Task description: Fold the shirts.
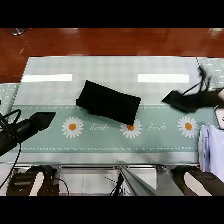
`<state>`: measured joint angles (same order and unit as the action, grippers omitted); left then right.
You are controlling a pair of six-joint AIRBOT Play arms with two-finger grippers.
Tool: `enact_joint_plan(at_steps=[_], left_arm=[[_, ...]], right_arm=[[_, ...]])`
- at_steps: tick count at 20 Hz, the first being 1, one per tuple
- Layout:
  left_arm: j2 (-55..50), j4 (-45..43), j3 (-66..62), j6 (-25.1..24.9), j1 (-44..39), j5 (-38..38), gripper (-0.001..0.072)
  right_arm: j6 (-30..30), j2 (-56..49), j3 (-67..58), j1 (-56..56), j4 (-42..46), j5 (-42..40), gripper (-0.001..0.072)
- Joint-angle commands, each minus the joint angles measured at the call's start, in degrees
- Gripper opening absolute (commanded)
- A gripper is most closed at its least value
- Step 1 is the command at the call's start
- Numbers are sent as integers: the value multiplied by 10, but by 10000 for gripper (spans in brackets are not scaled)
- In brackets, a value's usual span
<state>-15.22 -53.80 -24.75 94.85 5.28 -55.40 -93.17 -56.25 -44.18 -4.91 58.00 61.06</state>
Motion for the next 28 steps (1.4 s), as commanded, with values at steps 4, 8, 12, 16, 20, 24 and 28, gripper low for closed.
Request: enact_joint_plan(at_steps=[4,8,12,16,20,24,28], left_arm=[[-39,7,0,0,0,4,33],[-53,9,0,-7,0,4,33],[-58,9,0,-11,0,4,33],[-59,9,0,-11,0,4,33],[-59,9,0,-11,0,4,33],[-59,9,0,-11,0,4,34],[-59,9,0,-11,0,4,34]], right_arm=[[118,-131,106,101,-269,-181,620],[145,-275,4,111,-277,-87,619],[150,-348,-67,165,-278,-81,618],[175,-366,-134,178,-260,-53,17],[171,-352,-251,177,-195,38,24],[101,-285,-376,172,-62,85,24],[54,-206,-490,120,33,156,24]])
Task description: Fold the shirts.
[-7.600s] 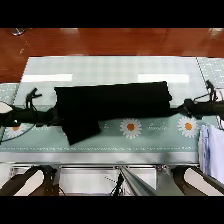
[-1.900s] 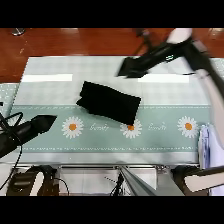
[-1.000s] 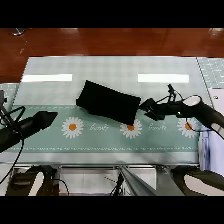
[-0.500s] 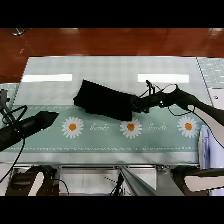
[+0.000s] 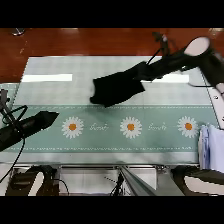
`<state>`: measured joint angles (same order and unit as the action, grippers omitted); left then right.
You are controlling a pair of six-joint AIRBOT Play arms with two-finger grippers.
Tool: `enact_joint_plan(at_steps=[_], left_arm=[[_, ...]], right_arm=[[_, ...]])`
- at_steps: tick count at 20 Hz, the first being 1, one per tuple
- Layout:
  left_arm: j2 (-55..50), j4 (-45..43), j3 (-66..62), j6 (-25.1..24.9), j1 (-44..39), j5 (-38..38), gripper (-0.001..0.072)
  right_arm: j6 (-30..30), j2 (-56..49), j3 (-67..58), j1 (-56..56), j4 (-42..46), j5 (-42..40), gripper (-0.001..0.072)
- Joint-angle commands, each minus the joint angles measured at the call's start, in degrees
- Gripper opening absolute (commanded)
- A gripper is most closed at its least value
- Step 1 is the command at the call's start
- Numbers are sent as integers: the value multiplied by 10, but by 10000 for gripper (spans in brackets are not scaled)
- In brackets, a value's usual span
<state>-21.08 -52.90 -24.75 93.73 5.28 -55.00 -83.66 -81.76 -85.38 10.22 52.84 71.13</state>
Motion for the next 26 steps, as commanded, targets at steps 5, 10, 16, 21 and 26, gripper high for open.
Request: enact_joint_plan(at_steps=[5,10,16,21,26], left_arm=[[0,0,0,0,0,0,33],[0,0,0,0,0,0,33],[0,0,0,0,0,0,34],[0,15,0,0,0,-1,33],[0,24,0,-11,0,5,34]], right_arm=[[-76,125,-132,-210,107,144,24],[-100,170,-132,-445,107,263,22],[-110,266,-48,-690,166,352,24],[-159,431,141,-817,351,351,25],[-206,508,201,-818,475,334,506]])
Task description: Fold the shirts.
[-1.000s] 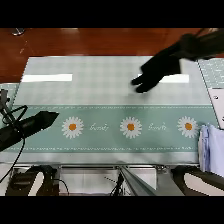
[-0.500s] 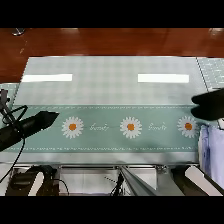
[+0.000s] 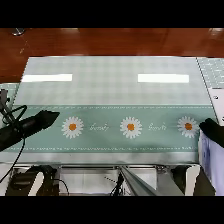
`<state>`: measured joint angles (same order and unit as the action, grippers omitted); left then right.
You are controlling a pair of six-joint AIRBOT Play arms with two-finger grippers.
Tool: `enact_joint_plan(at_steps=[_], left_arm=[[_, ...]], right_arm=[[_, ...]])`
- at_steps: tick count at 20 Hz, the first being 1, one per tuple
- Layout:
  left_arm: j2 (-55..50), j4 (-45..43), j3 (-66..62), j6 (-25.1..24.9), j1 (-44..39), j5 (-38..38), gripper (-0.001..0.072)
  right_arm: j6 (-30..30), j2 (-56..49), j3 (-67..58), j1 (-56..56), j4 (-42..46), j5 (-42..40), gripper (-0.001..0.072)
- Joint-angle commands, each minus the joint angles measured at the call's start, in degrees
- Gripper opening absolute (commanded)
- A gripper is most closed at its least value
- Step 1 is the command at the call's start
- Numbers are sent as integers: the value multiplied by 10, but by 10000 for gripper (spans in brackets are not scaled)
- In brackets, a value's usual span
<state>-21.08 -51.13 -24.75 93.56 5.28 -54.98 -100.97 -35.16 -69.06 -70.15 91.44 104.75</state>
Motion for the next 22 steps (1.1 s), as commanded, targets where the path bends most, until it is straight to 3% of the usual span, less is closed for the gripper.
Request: enact_joint_plan(at_steps=[1,5,6,7,8,10,12,14,16,19,21,22], left_arm=[[0,6,0,-20,0,13,35],[-21,28,-14,-70,0,78,35],[-40,42,-34,-94,1,81,34],[-63,52,-61,-113,0,80,34],[-93,67,-99,-128,0,78,34],[-165,99,-198,-152,0,60,33],[-251,132,-330,-181,-22,17,33],[-336,127,-461,-212,-80,-12,32],[-398,74,-547,-197,-152,-20,32],[-427,-145,-550,-102,-245,-75,32],[-427,-292,-477,-10,-270,-101,33],[-427,-324,-433,15,-269,-100,33]], right_arm=[[-24,38,38,-14,79,-4,620],[11,8,29,-14,-24,-51,603],[19,-5,18,-14,-75,-75,437],[42,-21,4,-14,-150,-105,168],[66,-35,-7,-14,-240,-143,38],[85,-60,-17,5,-443,-243,25],[136,-77,-17,102,-560,-353,24],[174,-92,-17,267,-522,-407,25],[176,-122,-17,458,-395,-413,25],[158,-181,20,718,-169,-387,25],[72,-218,93,817,-53,-403,24],[32,-240,123,836,-26,-415,23]])
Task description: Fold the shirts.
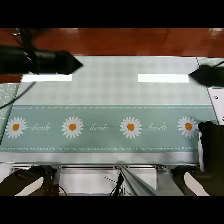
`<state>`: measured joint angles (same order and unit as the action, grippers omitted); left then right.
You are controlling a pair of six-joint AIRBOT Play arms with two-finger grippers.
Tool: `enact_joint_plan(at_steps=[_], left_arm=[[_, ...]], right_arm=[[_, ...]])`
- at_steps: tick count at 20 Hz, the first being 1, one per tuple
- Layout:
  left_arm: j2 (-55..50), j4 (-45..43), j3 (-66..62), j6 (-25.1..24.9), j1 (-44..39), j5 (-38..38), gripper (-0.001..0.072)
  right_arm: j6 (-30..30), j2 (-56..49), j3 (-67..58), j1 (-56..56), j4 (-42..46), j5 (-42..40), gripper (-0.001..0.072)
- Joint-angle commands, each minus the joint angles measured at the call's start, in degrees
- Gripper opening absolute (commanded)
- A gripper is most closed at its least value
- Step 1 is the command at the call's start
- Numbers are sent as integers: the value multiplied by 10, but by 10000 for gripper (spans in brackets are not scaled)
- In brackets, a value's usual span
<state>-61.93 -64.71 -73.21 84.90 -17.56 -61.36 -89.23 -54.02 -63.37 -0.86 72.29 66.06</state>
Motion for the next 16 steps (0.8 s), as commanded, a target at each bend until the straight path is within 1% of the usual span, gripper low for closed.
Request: enact_joint_plan(at_steps=[1,3,6,16], left_arm=[[-19,-204,97,110,-33,-31,33],[-19,-205,151,110,-11,-11,33],[-19,-205,155,110,7,2,33],[-19,-206,155,108,6,-2,34]], right_arm=[[-115,-75,74,146,160,-17,25],[-114,-115,55,145,137,-17,25],[-115,-144,35,145,148,-26,25],[-115,-146,35,145,153,-31,25]])
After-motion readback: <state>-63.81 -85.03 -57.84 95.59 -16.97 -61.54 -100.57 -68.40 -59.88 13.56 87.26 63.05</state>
